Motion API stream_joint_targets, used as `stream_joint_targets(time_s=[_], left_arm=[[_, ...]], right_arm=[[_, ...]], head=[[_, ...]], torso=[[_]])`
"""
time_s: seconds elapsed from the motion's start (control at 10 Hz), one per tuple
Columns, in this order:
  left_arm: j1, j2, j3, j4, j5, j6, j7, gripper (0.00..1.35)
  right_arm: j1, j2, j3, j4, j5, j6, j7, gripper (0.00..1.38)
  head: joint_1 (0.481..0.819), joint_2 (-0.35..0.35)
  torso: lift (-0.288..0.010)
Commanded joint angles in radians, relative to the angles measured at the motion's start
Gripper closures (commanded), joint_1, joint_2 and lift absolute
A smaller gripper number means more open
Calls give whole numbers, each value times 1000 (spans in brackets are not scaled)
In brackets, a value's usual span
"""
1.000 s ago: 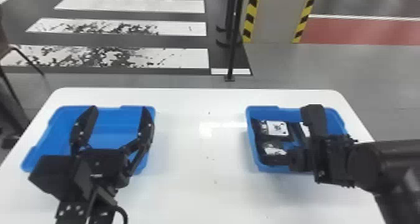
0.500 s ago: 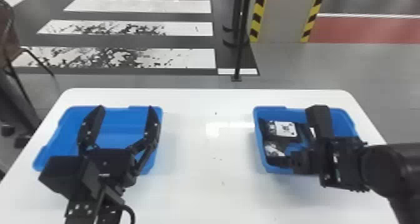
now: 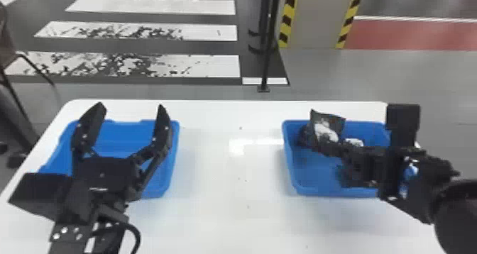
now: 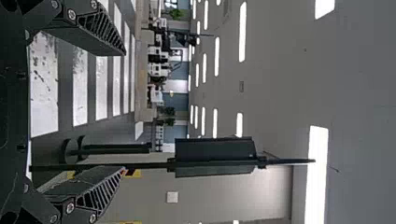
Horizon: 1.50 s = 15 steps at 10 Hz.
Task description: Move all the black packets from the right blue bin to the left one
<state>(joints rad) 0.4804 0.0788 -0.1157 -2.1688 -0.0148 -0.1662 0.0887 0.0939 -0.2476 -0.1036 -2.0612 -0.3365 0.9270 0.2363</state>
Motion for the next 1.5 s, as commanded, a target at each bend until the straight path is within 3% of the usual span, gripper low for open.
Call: stream_joint_targets(time_s=[0.0, 0.2, 0.3, 0.5, 0.7, 1.0, 1.3, 1.4], left_arm=[[-29, -17, 62, -56, 51, 124, -81, 173], [-41, -19, 114, -194, 101, 362, -156, 174], [-61, -13, 134, -225, 174, 473, -210, 174], [-127, -2, 170, -245, 292, 657, -333, 174], [-149, -1, 180, -245, 422, 743, -368, 174], [-174, 3, 182, -245, 426, 856, -397, 174], [-184, 1, 176, -243, 422, 880, -394, 182], [-181, 1, 174, -243, 410, 898, -382, 547]], right_arm=[[9, -1, -6, 18, 21, -225, 71, 1102], [-6, -25, 86, 65, -11, -458, 164, 1102], [-15, -47, 169, 67, -46, -495, 190, 1102], [-20, -67, 313, 60, -98, -542, 199, 1102], [-38, -75, 417, 55, -112, -561, 198, 1102], [-92, -84, 534, 65, -150, -579, 193, 1102], [-121, -87, 628, 77, -168, -586, 184, 1102], [-123, -90, 640, 84, -172, -586, 182, 1102]], head=[[695, -58], [688, -32], [661, 4], [653, 65], [669, 128], [684, 182], [695, 234], [695, 243]], torso=[[-140], [-140], [-140], [-140], [-140], [-140], [-140], [-140]])
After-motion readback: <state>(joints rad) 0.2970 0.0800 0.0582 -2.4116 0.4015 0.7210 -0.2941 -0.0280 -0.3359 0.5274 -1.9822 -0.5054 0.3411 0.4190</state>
